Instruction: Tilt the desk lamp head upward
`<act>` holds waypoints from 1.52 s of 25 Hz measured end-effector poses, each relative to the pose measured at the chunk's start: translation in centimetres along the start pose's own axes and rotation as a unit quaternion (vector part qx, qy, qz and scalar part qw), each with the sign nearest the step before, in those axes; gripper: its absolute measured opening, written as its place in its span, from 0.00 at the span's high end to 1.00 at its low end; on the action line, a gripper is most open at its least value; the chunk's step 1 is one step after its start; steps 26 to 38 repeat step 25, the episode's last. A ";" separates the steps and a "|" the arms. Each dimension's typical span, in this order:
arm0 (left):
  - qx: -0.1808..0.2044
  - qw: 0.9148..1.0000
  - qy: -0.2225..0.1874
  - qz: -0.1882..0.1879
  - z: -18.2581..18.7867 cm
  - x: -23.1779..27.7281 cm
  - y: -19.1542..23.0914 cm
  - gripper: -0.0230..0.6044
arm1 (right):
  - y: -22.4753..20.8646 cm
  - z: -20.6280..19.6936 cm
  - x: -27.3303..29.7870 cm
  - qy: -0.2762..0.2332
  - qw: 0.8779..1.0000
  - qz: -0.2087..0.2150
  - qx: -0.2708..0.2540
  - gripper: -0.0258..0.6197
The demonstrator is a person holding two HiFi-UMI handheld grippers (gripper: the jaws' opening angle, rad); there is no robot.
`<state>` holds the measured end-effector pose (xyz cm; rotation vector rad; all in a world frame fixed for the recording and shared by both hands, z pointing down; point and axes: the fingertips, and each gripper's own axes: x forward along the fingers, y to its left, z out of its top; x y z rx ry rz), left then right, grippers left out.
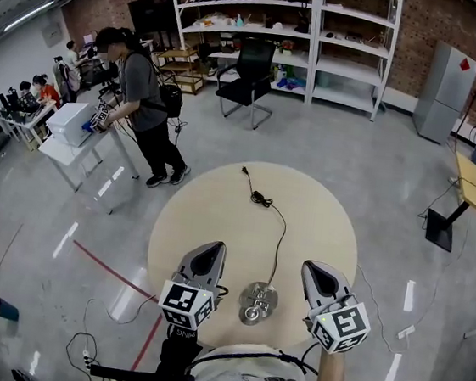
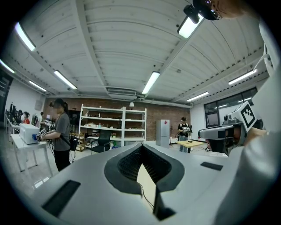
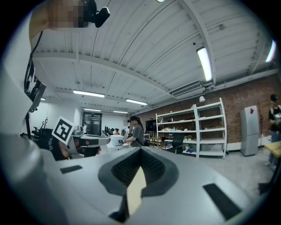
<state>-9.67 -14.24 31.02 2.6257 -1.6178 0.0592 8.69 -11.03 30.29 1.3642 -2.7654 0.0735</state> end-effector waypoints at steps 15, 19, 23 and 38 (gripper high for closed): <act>-0.008 1.000 0.006 -0.005 -0.4 1.0 0.1 0.96 | -0.6 -0.4 0.7 0.008 1.000 0.006 0.005 0.96; -0.009 1.000 0.009 -0.006 -0.4 1.3 -0.1 0.96 | -0.9 -0.3 0.7 0.009 1.000 0.009 0.006 0.95; -0.010 1.000 0.009 -0.011 -0.3 1.5 0.0 0.96 | -0.8 -0.4 0.9 0.011 1.000 0.009 0.007 0.96; -0.010 1.000 0.009 -0.014 -0.3 1.6 0.0 0.96 | -0.8 -0.5 1.0 0.013 1.000 0.009 0.007 0.96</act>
